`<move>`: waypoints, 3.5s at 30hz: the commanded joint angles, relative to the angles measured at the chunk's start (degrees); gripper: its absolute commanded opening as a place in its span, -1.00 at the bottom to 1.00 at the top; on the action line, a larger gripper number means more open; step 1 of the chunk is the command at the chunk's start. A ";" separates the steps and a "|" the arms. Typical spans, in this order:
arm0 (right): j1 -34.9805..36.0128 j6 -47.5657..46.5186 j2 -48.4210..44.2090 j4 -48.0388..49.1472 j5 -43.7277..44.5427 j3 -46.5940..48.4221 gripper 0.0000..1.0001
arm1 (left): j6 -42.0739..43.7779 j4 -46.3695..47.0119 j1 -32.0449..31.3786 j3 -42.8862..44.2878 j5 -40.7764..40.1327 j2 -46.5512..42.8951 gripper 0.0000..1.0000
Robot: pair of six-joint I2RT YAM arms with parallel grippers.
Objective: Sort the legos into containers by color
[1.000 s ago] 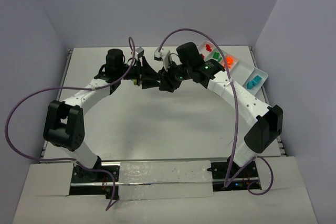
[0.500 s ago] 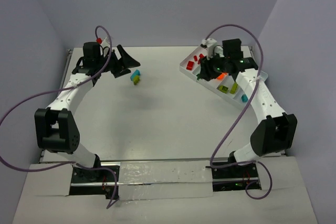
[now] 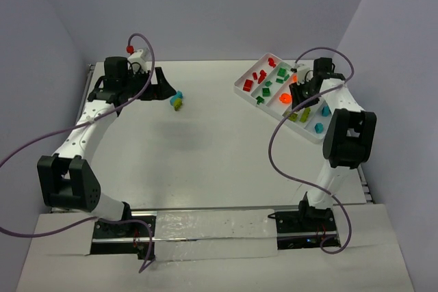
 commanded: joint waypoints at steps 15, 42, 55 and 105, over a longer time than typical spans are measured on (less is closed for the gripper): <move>-0.06 3.47 11.39 4.22 8.53 10.80 -0.67 | 3.06 -3.09 -0.46 3.82 -1.27 3.78 0.98; 4.73 9.53 -0.72 0.16 1.29 12.25 0.40 | -4.30 3.35 -1.51 4.12 -21.36 11.20 0.98; 13.27 18.10 -11.75 3.04 -5.43 6.93 0.49 | 5.62 6.29 -7.76 7.83 -27.50 22.68 0.57; 19.62 30.00 -17.26 12.93 -21.04 -5.40 0.50 | -0.61 -3.34 -10.56 28.69 -28.68 31.65 -1.00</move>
